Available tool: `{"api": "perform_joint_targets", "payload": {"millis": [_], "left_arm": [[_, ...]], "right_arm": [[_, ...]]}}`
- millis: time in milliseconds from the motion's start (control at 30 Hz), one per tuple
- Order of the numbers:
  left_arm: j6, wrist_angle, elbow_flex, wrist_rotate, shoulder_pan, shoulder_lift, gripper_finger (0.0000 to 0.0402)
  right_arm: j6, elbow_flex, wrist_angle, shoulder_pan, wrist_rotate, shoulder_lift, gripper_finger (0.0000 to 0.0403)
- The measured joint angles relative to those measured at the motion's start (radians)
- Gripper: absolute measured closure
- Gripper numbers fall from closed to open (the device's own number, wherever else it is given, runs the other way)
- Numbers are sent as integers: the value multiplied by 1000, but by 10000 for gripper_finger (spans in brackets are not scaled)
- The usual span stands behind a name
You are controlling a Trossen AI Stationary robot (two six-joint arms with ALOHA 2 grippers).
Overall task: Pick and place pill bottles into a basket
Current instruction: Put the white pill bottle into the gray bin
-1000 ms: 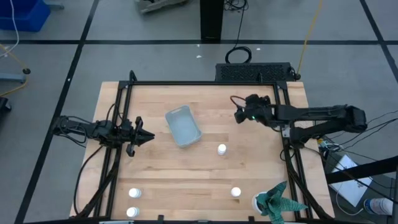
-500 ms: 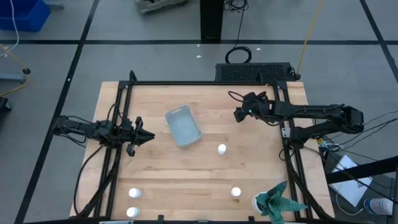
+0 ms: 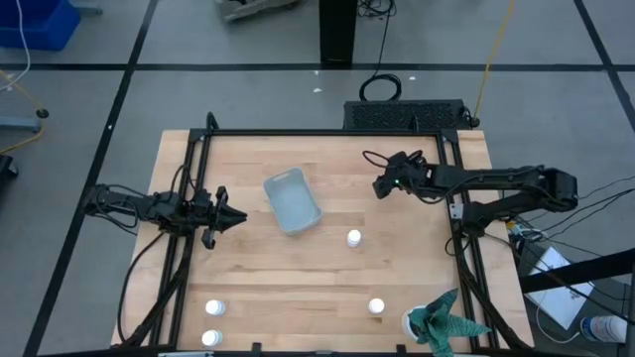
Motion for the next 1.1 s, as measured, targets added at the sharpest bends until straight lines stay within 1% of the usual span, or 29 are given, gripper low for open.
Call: {"api": "perform_joint_targets", "payload": {"millis": [167,267,433,533,700,800,867,1100], "left_arm": [[0,0,0,0,0,0,344],[0,-1,0,0,0,0,344],[0,-2,0,1,0,0,344],[-1,-2,0,1,0,0,344],[-3,-2,0,1,0,0,344],[-6,-2,0,1,0,0,344],[-6,-3,0,2,0,0,344],[-6,-5,-1,3,0,0,344]], "right_arm": [[-29,0,55,0,-1,69,64],[-35,-2,49,-10,-2,96,64],[-28,-1,27,-36,-8,107,64],[-17,-1,34,-46,-55,106,64],[4,-1,12,-46,-59,111,64],[8,-1,11,-47,-87,121,65],[17,-1,26,-47,-103,135,68],[9,0,28,-66,-108,154,93]]}}
